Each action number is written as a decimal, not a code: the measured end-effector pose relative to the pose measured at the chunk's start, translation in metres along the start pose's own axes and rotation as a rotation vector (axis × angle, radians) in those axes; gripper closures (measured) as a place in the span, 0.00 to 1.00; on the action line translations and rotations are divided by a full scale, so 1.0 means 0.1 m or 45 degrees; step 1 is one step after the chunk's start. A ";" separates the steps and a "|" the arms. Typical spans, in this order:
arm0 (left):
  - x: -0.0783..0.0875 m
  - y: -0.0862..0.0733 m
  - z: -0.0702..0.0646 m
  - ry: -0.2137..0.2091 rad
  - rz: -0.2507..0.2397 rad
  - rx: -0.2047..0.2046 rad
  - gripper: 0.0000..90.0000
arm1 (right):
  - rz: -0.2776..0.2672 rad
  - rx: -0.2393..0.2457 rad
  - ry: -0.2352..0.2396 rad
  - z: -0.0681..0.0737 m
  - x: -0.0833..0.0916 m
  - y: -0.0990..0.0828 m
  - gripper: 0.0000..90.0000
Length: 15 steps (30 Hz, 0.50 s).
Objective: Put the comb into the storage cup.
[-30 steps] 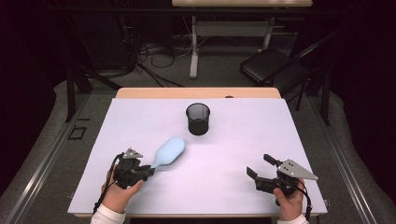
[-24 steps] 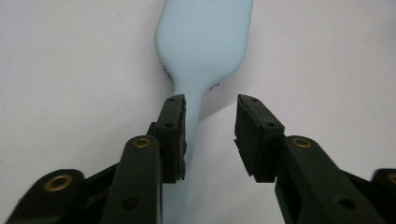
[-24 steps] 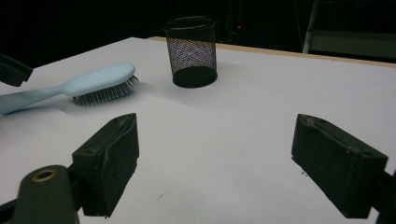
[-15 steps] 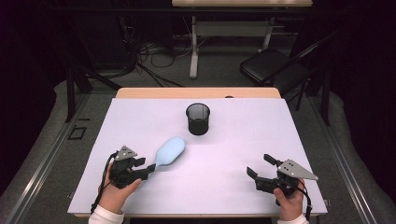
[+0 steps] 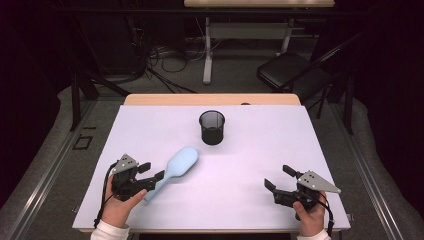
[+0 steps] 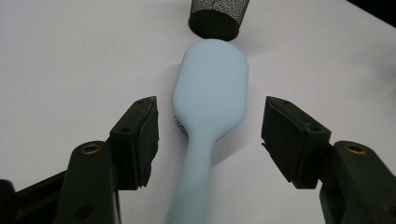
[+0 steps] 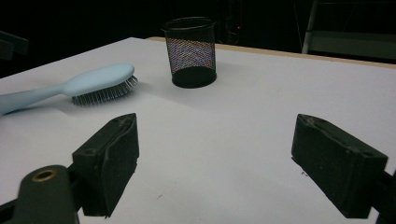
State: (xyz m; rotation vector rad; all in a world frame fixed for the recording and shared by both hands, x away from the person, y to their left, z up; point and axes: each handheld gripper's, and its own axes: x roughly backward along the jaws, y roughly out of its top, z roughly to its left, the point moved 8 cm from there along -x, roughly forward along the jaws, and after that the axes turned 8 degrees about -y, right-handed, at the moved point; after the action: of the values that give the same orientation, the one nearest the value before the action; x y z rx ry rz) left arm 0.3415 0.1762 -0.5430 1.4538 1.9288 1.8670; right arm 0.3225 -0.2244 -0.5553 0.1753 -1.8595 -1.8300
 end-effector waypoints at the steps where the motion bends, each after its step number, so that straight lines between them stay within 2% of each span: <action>1: 0.00 0.00 0.01 0.004 -0.005 -0.006 0.36 | 0.002 -0.003 0.001 0.00 0.00 0.00 0.16; 3: 0.00 0.00 0.01 -0.013 -0.008 -0.002 0.33 | -0.001 0.001 0.000 0.00 0.00 0.00 0.16; 6: 0.00 0.00 0.03 -0.030 -0.013 0.001 0.23 | 0.000 0.003 0.001 0.00 0.00 0.00 0.16; 7: -0.01 0.00 0.03 -0.032 -0.015 0.002 0.17 | 0.002 0.003 0.002 0.00 0.00 0.00 0.16; 9: -0.01 0.00 0.04 -0.026 -0.014 0.003 0.15 | 0.000 0.003 0.001 0.00 0.00 0.00 0.16; 11: -0.02 0.00 0.05 -0.025 -0.012 0.016 0.03 | -0.001 0.001 0.001 0.00 0.00 0.00 0.16; 15: 0.00 0.03 0.03 -0.048 -0.025 0.011 0.01 | 0.001 0.002 0.004 0.01 0.00 0.00 0.16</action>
State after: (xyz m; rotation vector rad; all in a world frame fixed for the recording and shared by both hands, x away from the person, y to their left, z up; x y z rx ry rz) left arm 0.3451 0.1782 -0.5415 1.4565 1.9295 1.8114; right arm 0.3225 -0.2235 -0.5555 0.1782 -1.8590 -1.8266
